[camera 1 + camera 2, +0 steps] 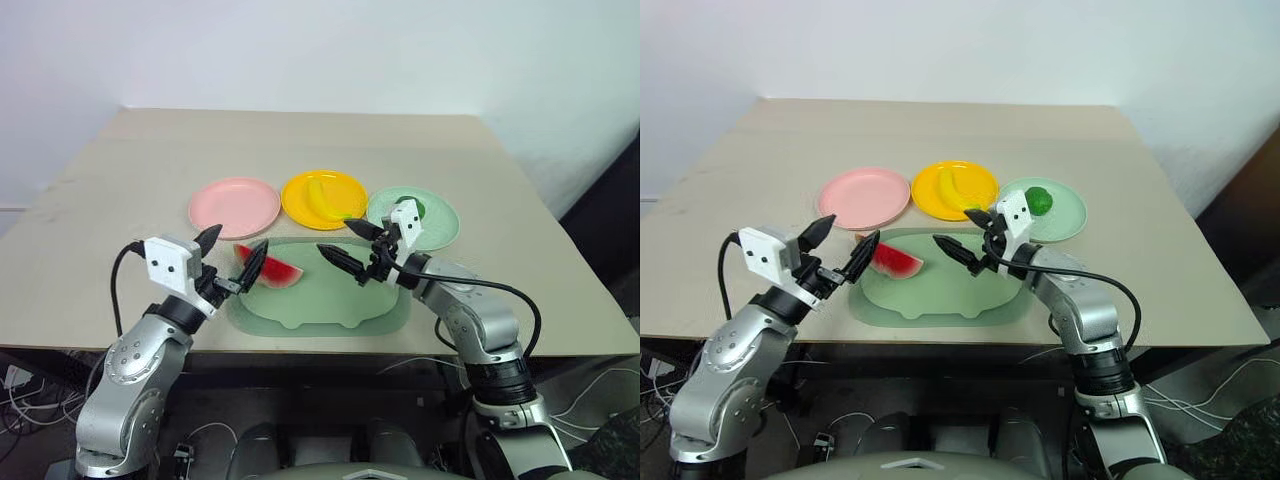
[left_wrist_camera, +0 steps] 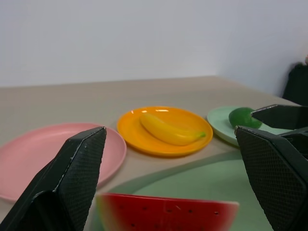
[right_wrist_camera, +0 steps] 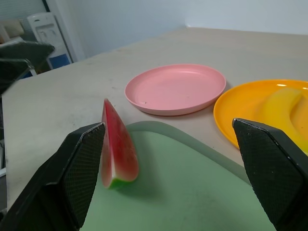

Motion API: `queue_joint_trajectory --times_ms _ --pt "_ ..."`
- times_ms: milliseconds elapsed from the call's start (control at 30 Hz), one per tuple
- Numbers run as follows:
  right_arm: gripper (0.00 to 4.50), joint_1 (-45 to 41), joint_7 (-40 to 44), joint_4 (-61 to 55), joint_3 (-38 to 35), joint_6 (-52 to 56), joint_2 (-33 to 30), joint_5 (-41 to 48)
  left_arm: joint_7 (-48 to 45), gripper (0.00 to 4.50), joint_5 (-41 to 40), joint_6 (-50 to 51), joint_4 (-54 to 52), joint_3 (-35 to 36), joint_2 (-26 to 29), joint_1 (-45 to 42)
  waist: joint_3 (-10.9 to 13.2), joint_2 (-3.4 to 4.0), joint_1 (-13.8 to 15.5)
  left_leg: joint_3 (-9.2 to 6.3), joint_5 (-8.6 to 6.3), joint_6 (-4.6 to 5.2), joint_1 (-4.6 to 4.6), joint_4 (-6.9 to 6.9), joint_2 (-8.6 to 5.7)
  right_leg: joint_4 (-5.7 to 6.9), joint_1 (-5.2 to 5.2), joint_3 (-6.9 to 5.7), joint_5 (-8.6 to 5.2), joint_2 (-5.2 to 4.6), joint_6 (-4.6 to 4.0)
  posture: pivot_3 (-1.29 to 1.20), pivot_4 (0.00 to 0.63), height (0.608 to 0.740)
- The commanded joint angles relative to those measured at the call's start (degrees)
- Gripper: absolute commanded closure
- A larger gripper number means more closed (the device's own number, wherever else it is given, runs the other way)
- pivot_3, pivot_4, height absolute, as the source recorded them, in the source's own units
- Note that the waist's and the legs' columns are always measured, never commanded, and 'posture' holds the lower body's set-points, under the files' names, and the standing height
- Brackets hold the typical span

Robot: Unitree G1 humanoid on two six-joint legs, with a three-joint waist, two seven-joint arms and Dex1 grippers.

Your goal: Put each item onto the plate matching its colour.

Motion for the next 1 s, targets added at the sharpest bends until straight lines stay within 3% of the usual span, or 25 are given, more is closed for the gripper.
queue_joint_trajectory --times_ms 33,433,1000 --pt "0.01 -0.89 1.38 -0.56 -1.15 -1.48 -0.95 1.45 0.13 0.00 0.73 -0.71 0.55 -0.36 -0.63 0.00 -0.01 -0.01 0.02 0.00 0.00 0.00 0.00 0.01 0.00 0.00 0.00 0.00 0.00 0.00 0.00 0.00 0.000 0.695" --pt "0.01 -0.44 3.05 1.11 -1.55 -3.00 -2.93 1.62 -0.75 0.00 3.86 -1.15 7.00 -3.30 -2.85 -3.06 -0.06 -0.03 0.13 -0.01 -0.01 0.01 0.01 0.02 -0.02 -0.01 0.03 0.00 0.00 -0.02 0.00 0.00 0.000 0.695" --pt "0.01 -2.62 3.82 3.74 -2.84 -5.19 -6.25 0.96 5.38 0.00 4.45 12.80 5.01 -5.76 -4.28 -11.29 -0.11 -0.03 0.05 -0.02 0.00 0.02 0.04 0.04 -0.03 0.01 0.07 0.00 -0.01 -0.02 0.02 0.00 0.000 0.695"
